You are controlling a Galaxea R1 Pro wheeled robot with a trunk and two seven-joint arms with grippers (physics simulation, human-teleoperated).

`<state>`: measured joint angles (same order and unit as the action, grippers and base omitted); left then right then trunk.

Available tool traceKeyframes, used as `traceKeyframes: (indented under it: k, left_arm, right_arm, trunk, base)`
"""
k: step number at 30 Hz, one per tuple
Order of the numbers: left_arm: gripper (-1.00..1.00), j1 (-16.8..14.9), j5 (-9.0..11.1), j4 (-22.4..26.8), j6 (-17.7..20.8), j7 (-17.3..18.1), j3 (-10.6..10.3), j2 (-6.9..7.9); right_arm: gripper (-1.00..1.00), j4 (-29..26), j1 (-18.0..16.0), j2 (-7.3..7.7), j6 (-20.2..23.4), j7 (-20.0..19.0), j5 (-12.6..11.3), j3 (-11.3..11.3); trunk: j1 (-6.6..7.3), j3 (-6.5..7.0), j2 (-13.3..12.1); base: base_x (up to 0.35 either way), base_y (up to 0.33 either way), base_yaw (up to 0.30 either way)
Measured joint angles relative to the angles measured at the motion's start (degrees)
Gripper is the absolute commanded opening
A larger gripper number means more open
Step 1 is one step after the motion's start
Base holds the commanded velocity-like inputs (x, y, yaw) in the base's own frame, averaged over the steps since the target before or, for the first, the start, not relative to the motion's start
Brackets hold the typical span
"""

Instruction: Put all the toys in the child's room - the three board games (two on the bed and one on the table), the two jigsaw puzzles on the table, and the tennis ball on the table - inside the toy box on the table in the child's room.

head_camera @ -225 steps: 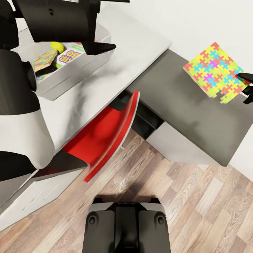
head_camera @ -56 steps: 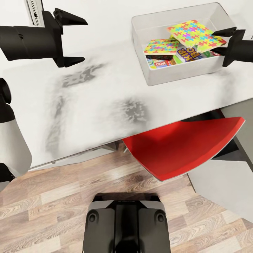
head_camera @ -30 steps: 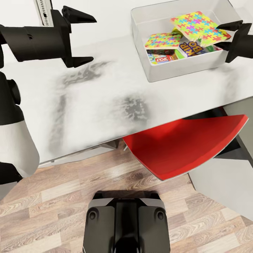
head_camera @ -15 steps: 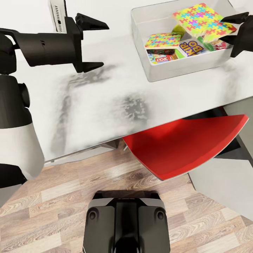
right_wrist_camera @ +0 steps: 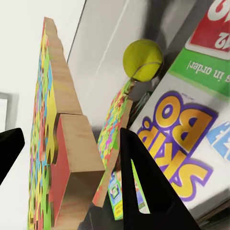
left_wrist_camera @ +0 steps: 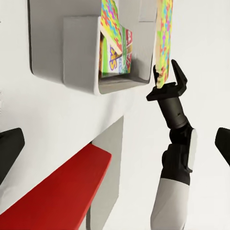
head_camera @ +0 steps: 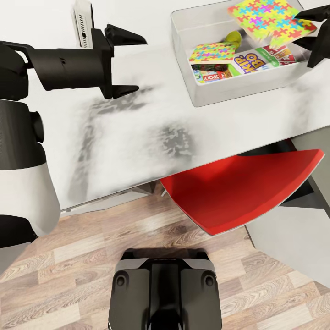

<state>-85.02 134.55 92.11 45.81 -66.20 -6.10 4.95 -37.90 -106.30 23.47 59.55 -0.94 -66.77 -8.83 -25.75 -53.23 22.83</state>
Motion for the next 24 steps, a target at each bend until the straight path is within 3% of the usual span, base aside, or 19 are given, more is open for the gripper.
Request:
traceKeyframes:
  k: [16,24]
  left_arm:
    - [1.0,0.91,0.06,0.0,-1.91,-0.18,0.07,-0.09]
    - [1.0,0.7,0.05,0.0,-1.75,-0.15,0.09,-1.31]
  right_arm:
    - [-1.0,-0.23,0.31,-0.02,0.03,0.01,-0.01,0.0]
    - [-1.0,-0.23,0.41,-0.06,0.03,0.01,-0.02,0.16]
  trunk:
    - [0.0,0.0,0.0]
    - [0.0,0.0,0.0]
  base:
    - [0.0,0.0,0.0]
    - [0.0,0.0,0.0]
